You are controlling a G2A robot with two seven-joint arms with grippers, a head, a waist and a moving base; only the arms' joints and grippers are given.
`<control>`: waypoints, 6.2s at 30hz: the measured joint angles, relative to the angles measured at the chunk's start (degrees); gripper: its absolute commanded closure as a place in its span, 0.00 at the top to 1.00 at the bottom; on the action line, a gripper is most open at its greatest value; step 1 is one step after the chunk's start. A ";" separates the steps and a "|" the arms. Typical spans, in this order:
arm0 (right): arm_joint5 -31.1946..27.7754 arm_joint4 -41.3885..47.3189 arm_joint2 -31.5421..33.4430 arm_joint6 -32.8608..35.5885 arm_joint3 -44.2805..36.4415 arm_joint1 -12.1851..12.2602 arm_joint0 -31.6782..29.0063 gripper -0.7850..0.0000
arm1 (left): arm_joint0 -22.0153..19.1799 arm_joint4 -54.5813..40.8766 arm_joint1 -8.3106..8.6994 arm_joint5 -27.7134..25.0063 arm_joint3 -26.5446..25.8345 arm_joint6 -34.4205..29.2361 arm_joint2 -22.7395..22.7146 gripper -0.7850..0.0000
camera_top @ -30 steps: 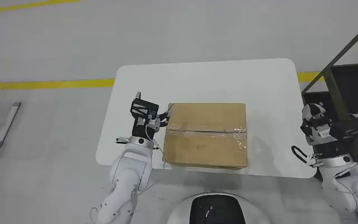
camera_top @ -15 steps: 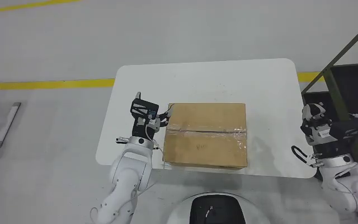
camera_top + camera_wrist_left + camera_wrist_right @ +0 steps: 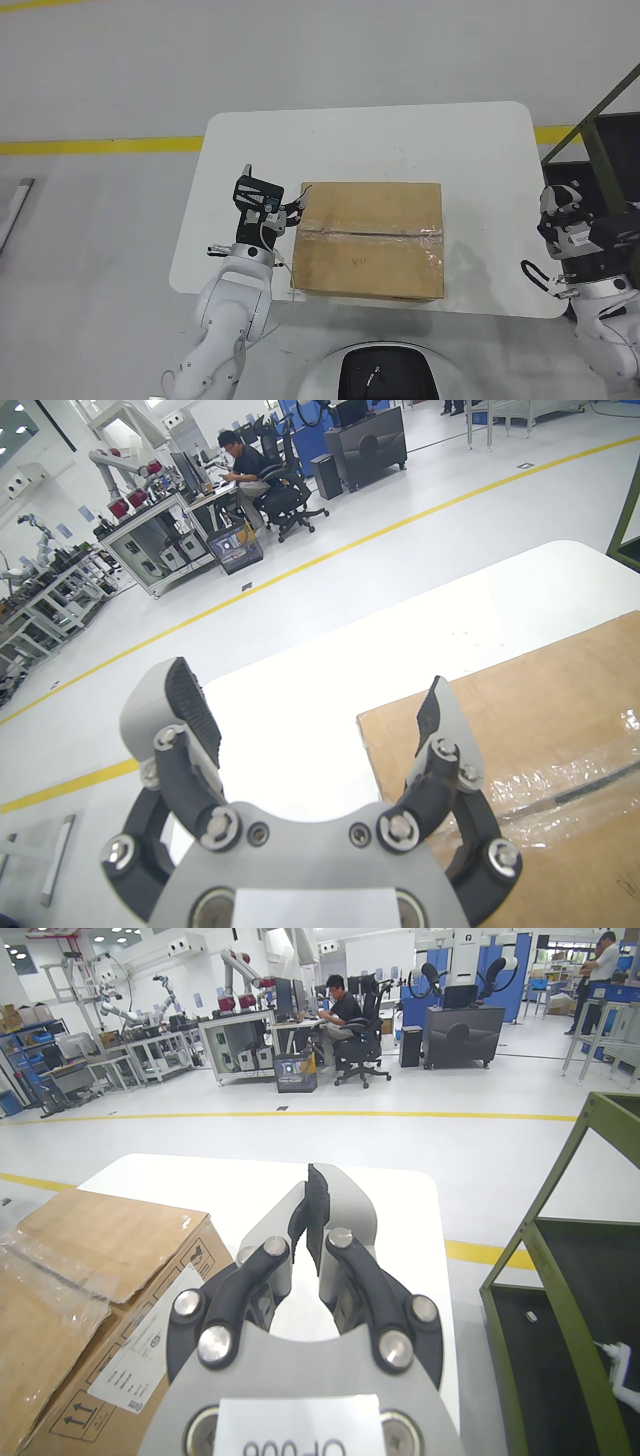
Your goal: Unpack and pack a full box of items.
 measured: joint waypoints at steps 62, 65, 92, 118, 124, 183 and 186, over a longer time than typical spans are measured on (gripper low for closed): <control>-13.02 -4.83 -2.61 0.08 12.76 -0.89 6.22 0.00 | -9.58 -5.01 -1.47 -21.53 -0.81 -0.69 12.18 1.00; -12.56 -5.12 -1.79 -0.49 11.53 -0.94 4.84 0.00 | -9.57 -5.03 -1.47 -21.52 -0.82 -0.68 12.17 1.00; -14.65 -6.48 0.99 -2.08 7.74 -1.37 -0.32 0.00 | -18.31 -7.95 -5.98 -21.94 14.62 -14.03 27.04 1.00; -15.46 -7.01 -0.35 -1.73 8.01 -1.97 0.73 0.00 | -15.67 -1.63 -6.77 -20.20 10.31 -17.83 23.55 0.00; -15.55 -7.11 -0.71 -1.81 7.61 -2.11 0.58 0.00 | -12.59 0.96 -5.79 -19.24 4.84 -17.93 18.16 0.00; -25.84 -3.51 -1.06 0.44 6.75 -2.18 3.71 0.00 | 7.42 -0.47 -1.00 -9.77 -11.61 -17.05 -30.55 1.00; -25.79 -3.84 -0.89 0.27 6.67 -2.17 3.43 0.00 | 5.80 0.38 -0.82 -11.89 -12.59 -17.26 -29.60 1.00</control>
